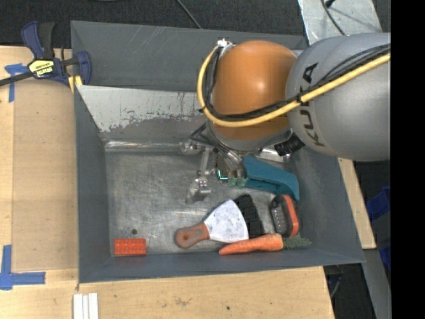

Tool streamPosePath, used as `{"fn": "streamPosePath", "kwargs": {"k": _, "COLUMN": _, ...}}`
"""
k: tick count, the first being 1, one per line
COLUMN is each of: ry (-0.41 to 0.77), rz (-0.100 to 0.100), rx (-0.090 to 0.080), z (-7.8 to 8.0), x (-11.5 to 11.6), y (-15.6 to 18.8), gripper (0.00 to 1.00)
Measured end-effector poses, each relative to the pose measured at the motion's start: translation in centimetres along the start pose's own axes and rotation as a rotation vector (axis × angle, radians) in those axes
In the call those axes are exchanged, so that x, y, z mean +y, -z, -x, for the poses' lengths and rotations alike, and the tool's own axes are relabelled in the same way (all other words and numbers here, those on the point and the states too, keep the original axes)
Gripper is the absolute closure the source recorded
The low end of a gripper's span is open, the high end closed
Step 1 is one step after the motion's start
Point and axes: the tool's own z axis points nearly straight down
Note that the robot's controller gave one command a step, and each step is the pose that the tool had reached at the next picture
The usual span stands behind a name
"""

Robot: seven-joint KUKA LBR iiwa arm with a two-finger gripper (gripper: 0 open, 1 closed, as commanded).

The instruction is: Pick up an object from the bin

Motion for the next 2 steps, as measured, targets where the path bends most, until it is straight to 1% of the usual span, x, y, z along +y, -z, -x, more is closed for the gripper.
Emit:
{"fn": "streamPosePath", "kwargs": {"k": 1, "ry": -0.002, "rz": 0.001, "rx": -0.007, "z": 0.2, "x": 0.0, "y": 0.3, "gripper": 0.0}}
{"fn": "streamPosePath", "kwargs": {"k": 2, "ry": 0.109, "rz": 0.001, "rx": -0.01, "z": -1.2, "x": -1.7, "y": -4.4, "gripper": 0.0}}
